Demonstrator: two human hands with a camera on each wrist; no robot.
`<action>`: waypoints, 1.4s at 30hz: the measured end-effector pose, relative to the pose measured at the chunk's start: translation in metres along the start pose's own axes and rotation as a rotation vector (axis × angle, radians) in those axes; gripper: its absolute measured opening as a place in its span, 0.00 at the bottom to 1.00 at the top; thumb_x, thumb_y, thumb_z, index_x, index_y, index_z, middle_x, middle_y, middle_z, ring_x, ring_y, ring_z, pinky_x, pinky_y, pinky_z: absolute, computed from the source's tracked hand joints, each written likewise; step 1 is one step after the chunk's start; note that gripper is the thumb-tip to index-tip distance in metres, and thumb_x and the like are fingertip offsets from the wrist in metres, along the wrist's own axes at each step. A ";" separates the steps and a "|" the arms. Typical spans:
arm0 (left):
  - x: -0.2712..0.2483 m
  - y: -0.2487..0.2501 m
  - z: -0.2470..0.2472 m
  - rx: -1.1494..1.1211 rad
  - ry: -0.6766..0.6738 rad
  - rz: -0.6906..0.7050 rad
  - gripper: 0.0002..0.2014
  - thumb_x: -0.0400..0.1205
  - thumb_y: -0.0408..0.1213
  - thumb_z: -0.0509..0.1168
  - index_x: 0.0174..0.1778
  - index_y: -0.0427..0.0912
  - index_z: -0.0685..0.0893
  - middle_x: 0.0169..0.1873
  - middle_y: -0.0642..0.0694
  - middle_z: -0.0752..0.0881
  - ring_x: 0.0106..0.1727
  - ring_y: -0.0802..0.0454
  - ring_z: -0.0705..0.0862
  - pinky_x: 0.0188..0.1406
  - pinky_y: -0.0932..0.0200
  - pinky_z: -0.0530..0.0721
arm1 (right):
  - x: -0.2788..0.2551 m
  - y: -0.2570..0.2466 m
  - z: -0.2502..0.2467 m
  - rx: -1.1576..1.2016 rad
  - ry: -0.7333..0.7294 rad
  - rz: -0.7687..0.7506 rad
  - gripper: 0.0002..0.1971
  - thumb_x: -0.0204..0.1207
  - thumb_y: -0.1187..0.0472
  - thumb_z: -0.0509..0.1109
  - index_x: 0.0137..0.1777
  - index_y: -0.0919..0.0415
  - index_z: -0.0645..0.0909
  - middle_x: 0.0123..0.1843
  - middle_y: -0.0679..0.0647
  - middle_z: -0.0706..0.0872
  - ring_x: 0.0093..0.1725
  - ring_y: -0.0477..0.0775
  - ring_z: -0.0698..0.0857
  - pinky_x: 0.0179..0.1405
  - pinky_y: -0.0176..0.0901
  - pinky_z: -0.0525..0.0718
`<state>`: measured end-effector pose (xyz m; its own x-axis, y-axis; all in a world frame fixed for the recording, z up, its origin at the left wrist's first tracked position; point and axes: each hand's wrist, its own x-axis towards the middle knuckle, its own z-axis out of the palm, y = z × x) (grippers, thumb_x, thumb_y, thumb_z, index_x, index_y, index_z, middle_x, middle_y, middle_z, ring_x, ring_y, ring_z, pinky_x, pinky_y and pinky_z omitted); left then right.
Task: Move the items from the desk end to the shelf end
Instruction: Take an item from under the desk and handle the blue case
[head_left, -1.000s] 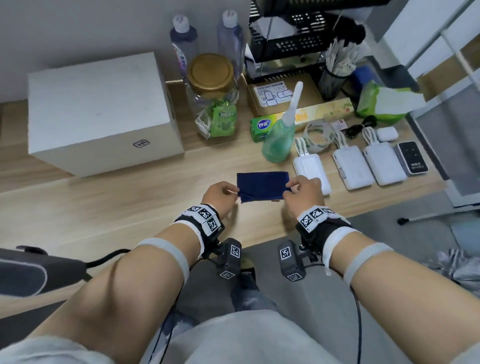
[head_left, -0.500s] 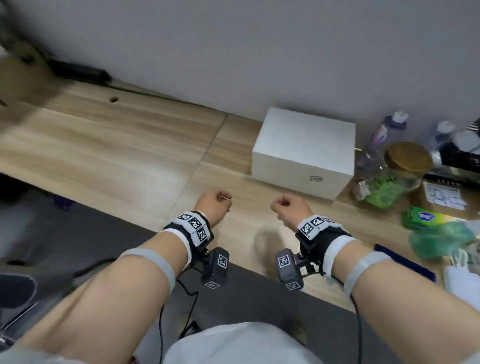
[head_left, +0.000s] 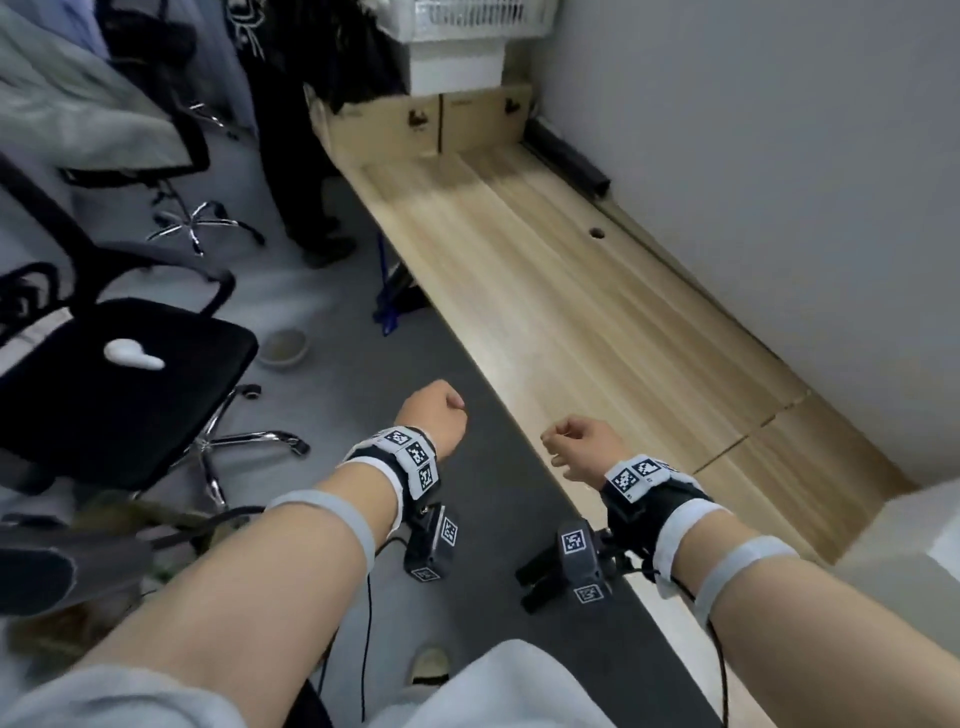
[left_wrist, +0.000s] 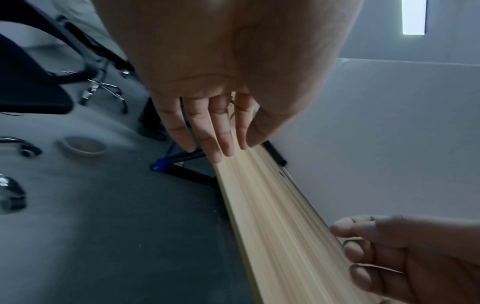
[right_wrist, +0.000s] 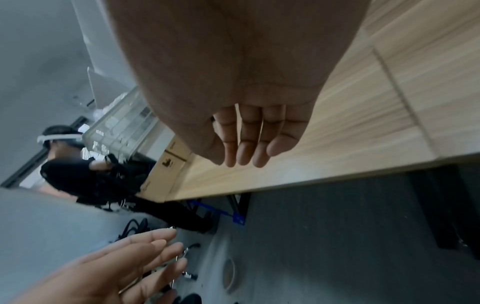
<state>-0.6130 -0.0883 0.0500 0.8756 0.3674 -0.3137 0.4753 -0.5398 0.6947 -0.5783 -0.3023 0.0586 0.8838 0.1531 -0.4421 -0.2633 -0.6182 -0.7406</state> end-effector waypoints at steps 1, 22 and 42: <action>0.006 -0.012 -0.009 -0.005 0.020 -0.030 0.09 0.81 0.35 0.62 0.52 0.50 0.84 0.49 0.51 0.86 0.54 0.46 0.85 0.55 0.57 0.81 | 0.009 -0.010 0.012 -0.024 -0.026 -0.002 0.04 0.77 0.62 0.69 0.42 0.57 0.84 0.37 0.55 0.85 0.36 0.51 0.84 0.33 0.41 0.83; 0.217 -0.086 -0.133 -0.215 0.113 -0.254 0.09 0.80 0.34 0.64 0.37 0.53 0.81 0.43 0.50 0.89 0.48 0.43 0.91 0.52 0.49 0.89 | 0.255 -0.186 0.117 -0.084 -0.241 -0.107 0.06 0.78 0.65 0.67 0.41 0.60 0.85 0.34 0.56 0.84 0.32 0.50 0.83 0.33 0.43 0.82; 0.551 -0.119 -0.193 -0.589 -0.060 -0.270 0.10 0.84 0.29 0.62 0.44 0.48 0.84 0.47 0.44 0.91 0.47 0.47 0.92 0.32 0.62 0.80 | 0.540 -0.346 0.222 -0.649 -0.076 -0.252 0.16 0.70 0.61 0.72 0.57 0.53 0.78 0.60 0.56 0.75 0.61 0.56 0.75 0.53 0.40 0.72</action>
<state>-0.2043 0.3245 -0.0809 0.7434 0.3801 -0.5503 0.5674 0.0770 0.8198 -0.0962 0.1652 -0.0362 0.8517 0.3916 -0.3481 0.2516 -0.8884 -0.3839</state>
